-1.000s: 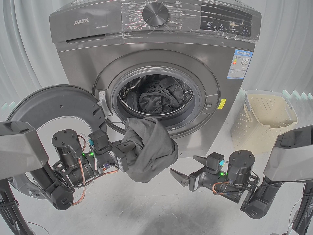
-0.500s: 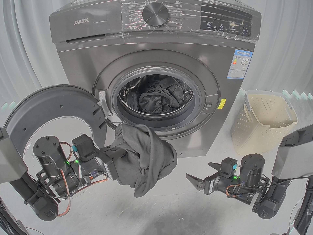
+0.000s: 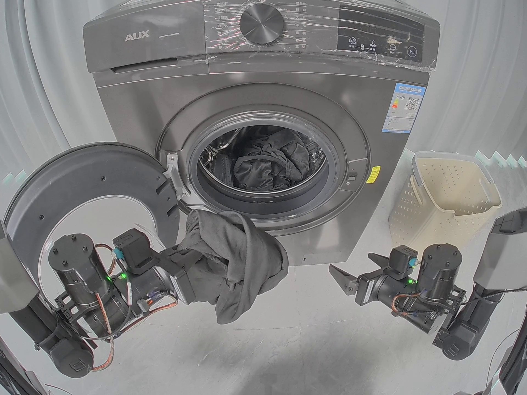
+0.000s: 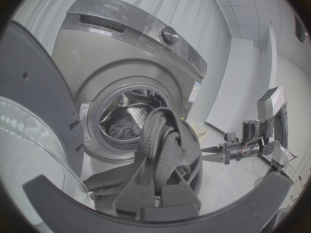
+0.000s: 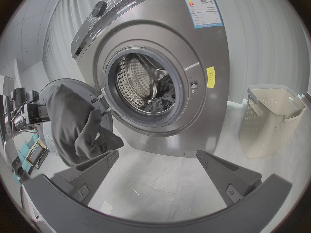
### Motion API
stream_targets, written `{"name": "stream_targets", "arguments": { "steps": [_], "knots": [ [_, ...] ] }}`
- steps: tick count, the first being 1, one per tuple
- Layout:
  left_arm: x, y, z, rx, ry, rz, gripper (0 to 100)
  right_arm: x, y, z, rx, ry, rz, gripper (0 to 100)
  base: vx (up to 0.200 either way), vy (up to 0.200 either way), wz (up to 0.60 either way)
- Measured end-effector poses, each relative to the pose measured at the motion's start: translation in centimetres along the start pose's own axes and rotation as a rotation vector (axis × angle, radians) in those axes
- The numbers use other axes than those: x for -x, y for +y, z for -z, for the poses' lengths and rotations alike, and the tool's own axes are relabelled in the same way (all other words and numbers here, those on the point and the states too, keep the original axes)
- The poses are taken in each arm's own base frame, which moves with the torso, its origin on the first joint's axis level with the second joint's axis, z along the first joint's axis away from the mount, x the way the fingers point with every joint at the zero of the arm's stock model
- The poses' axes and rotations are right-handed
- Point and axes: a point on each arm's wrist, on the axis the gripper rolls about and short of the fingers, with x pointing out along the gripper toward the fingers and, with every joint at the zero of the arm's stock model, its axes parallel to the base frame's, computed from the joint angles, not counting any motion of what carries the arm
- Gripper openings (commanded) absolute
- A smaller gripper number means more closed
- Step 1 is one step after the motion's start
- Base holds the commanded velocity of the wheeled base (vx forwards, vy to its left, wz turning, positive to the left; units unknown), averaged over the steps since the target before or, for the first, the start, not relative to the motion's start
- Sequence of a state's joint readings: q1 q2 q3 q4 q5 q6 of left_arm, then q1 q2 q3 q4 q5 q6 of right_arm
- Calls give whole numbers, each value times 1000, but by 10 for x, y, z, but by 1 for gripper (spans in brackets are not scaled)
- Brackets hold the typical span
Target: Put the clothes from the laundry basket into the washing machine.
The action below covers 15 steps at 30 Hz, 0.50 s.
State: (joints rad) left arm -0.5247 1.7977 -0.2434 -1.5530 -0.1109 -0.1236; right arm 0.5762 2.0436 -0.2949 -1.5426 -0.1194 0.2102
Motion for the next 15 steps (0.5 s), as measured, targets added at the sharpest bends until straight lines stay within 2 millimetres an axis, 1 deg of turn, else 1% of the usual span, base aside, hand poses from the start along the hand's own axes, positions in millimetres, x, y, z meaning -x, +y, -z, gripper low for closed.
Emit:
{"name": "stream_targets", "arguments": {
  "steps": [5,10,15],
  "knots": [
    [3,0,2,-3,10,-11,0,3,-5,-8,-9,-30,19,100,0,0,0],
    [4,0,5,-3,26,-30,0,4,-3,-13,-23,-50,13,100,0,0,0],
    [3,0,8,-15,37,-32,0,5,-2,-14,-23,-55,8,100,200,0,0]
  ]
}}
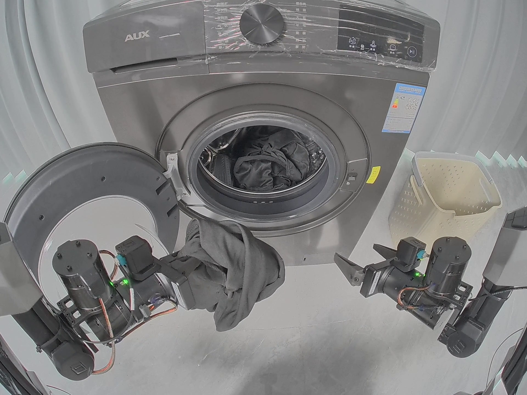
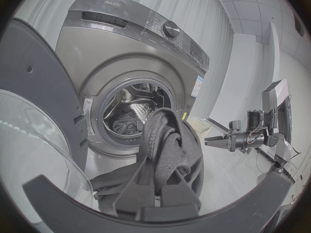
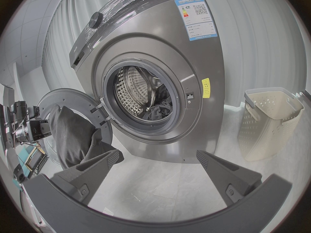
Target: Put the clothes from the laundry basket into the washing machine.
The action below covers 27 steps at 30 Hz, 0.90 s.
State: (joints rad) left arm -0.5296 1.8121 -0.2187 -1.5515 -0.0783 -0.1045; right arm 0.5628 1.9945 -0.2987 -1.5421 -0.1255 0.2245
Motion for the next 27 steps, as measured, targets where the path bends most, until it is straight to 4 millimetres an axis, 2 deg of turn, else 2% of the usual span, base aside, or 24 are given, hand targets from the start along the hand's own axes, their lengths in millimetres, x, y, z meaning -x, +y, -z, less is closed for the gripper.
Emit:
{"name": "stream_targets", "arguments": {
  "steps": [10,16,25,27],
  "knots": [
    [-1,-11,4,-17,17,26,0,2,3,2,-8,10,-10,100,20,0,0],
    [-4,-14,8,-20,25,4,0,3,8,4,-14,13,-9,100,200,0,0],
    [-7,-15,11,-20,36,0,0,3,12,5,-18,16,-21,100,0,0,0],
    [-8,-15,12,-19,37,0,0,3,13,5,-19,16,-23,100,200,0,0]
  ]
}}
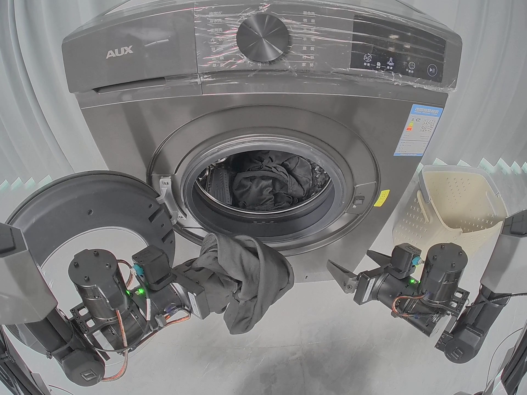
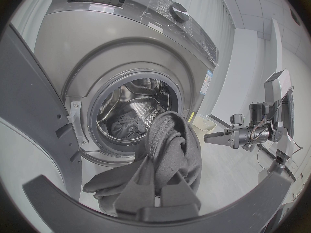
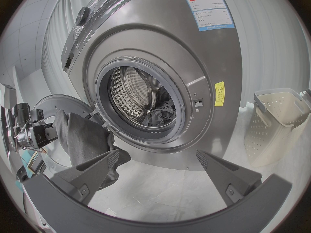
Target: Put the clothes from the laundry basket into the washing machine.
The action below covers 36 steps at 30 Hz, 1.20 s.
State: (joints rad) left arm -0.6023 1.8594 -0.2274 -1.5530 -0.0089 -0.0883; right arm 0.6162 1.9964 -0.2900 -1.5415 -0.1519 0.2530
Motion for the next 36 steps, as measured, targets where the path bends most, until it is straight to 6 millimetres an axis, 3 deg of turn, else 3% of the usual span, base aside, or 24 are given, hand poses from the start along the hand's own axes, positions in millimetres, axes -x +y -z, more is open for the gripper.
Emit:
{"name": "stream_targets", "arguments": {
  "steps": [7,26,31,36],
  "knots": [
    [-3,-1,3,0,13,4,0,0,2,1,1,2,-6,100,200,0,0],
    [-4,-14,8,5,32,53,0,1,6,2,4,5,-22,100,0,0,0],
    [-17,-19,10,-5,24,71,0,2,10,1,5,3,-35,100,0,0,0],
    [-44,-22,7,-12,-26,88,0,3,12,0,5,-2,-42,100,0,0,0]
  ]
}}
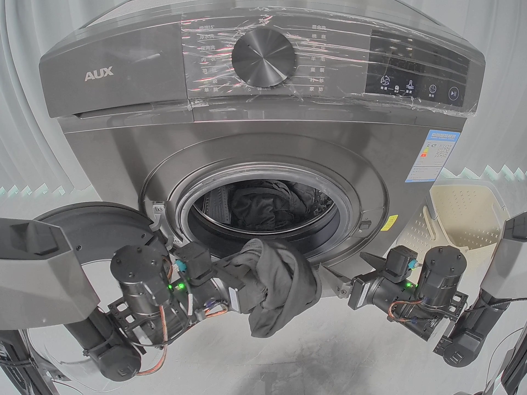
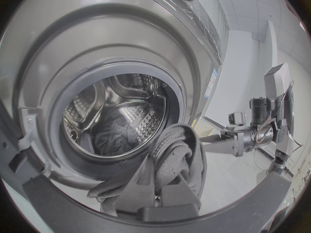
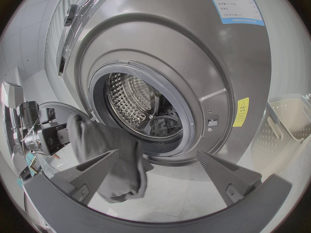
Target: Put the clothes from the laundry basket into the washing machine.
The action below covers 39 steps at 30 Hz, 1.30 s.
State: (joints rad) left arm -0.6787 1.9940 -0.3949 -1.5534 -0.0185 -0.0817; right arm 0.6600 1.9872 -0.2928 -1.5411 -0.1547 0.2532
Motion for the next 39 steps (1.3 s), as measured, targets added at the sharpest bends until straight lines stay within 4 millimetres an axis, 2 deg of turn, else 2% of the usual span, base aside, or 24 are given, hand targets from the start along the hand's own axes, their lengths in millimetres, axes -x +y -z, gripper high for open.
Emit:
{"name": "stream_targets", "arguments": {
  "steps": [14,21,32,39],
  "knots": [
    [-84,14,1,22,-154,16,0,0,2,-1,-1,-5,-6,100,0,0,0],
    [-118,31,1,40,-240,-63,0,-1,2,-1,-2,-7,-7,100,0,0,0],
    [-154,58,18,42,-189,-178,0,-1,2,0,-1,-4,-6,100,0,0,0],
    [-173,77,18,41,-180,-236,0,0,1,0,-1,0,-5,100,0,0,0]
  ]
}}
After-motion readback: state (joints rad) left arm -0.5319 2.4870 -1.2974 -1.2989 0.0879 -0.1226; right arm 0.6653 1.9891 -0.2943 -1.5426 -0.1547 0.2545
